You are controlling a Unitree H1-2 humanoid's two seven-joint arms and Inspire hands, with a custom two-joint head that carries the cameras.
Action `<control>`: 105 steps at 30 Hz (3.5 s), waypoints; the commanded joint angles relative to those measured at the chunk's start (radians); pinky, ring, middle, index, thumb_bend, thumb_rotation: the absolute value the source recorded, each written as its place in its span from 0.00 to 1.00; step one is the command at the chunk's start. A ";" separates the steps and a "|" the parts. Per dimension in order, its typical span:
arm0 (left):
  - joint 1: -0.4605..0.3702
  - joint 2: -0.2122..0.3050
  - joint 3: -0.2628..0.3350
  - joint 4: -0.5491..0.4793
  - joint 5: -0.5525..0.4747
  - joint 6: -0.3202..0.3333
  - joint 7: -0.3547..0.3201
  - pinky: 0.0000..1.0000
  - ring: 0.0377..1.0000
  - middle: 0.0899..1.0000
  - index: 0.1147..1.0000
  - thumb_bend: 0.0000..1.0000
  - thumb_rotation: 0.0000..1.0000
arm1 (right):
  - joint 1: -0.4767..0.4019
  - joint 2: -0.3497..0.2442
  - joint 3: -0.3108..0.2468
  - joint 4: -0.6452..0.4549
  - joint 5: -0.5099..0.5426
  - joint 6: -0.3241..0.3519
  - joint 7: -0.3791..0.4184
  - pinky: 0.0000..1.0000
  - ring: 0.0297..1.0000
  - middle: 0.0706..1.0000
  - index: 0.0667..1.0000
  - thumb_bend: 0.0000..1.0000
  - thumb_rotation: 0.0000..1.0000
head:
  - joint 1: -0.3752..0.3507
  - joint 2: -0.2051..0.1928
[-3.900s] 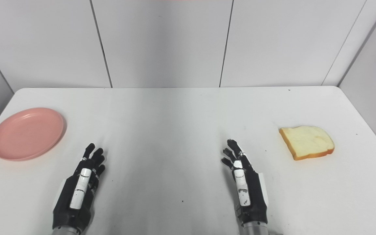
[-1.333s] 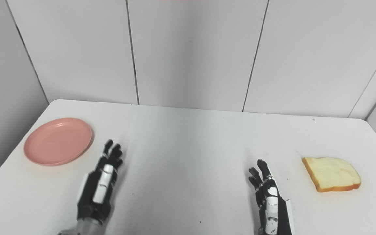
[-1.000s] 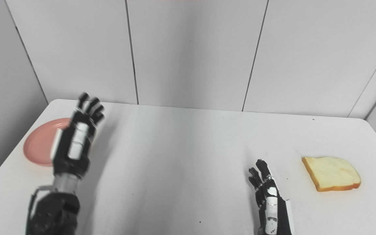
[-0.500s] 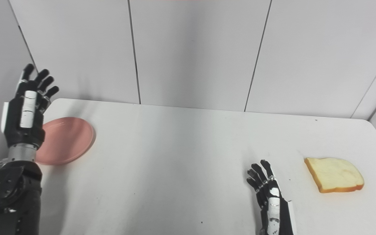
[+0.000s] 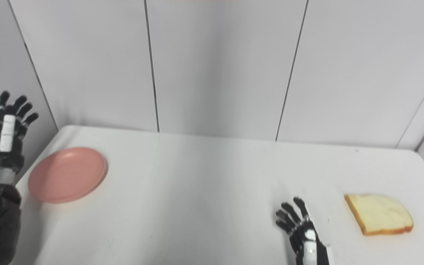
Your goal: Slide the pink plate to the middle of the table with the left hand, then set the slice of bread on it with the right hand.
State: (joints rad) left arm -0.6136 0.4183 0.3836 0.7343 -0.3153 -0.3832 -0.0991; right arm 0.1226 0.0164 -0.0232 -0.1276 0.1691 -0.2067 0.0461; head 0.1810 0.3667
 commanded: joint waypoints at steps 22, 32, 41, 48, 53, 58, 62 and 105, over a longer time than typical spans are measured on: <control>-0.135 0.092 0.039 0.315 0.042 -0.086 -0.064 0.79 0.88 0.89 0.96 0.85 0.66 | 0.052 -0.024 -0.009 0.123 -0.015 -0.018 0.020 0.72 0.74 0.78 0.87 0.72 1.00 | -0.006 0.019; -0.149 0.074 0.083 0.408 -0.052 -0.084 -0.108 0.89 0.92 0.89 0.98 0.89 0.62 | 0.058 -0.024 -0.008 0.109 -0.020 -0.009 0.018 0.71 0.74 0.78 0.87 0.73 1.00 | -0.013 0.033; -0.139 0.063 0.051 0.431 -0.028 -0.082 -0.069 0.87 0.89 0.88 0.97 0.89 0.62 | 0.065 -0.024 -0.009 0.091 -0.017 0.005 0.018 0.71 0.73 0.77 0.87 0.75 1.00 | -0.015 0.041; -0.146 0.081 0.006 0.488 0.004 -0.084 -0.048 0.81 0.85 0.84 0.93 0.89 0.63 | 0.070 -0.021 -0.009 0.081 -0.017 0.014 0.015 0.71 0.73 0.77 0.87 0.76 1.00 | -0.023 0.049; -0.140 0.085 -0.003 0.522 0.009 -0.086 -0.072 0.75 0.82 0.81 0.91 0.94 0.61 | 0.070 -0.022 -0.006 0.079 -0.021 0.010 0.016 0.70 0.72 0.77 0.87 0.75 1.00 | -0.024 0.055; -0.136 0.082 -0.018 0.553 0.019 -0.086 -0.081 0.71 0.80 0.79 0.87 0.96 0.62 | 0.071 -0.022 -0.005 0.078 -0.019 0.007 0.019 0.70 0.71 0.77 0.87 0.74 1.00 | -0.030 0.059; -0.132 0.074 -0.012 0.577 0.008 -0.085 -0.098 0.72 0.80 0.80 0.90 0.97 0.61 | 0.074 -0.021 -0.005 0.071 -0.018 0.015 0.017 0.68 0.70 0.76 0.86 0.76 0.99 | -0.032 0.062; -0.121 -0.105 -0.127 0.484 0.082 -0.085 -0.176 0.74 0.83 0.83 0.90 0.87 0.57 | 0.077 -0.010 0.008 0.057 -0.051 0.034 0.012 0.68 0.70 0.76 0.86 0.75 0.99 | -0.065 0.076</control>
State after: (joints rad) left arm -0.7327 0.3437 0.2681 1.2172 -0.2399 -0.4747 -0.2615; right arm 0.1357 0.0176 -0.0133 -0.1474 0.1163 -0.1965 0.0535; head 0.1166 0.4403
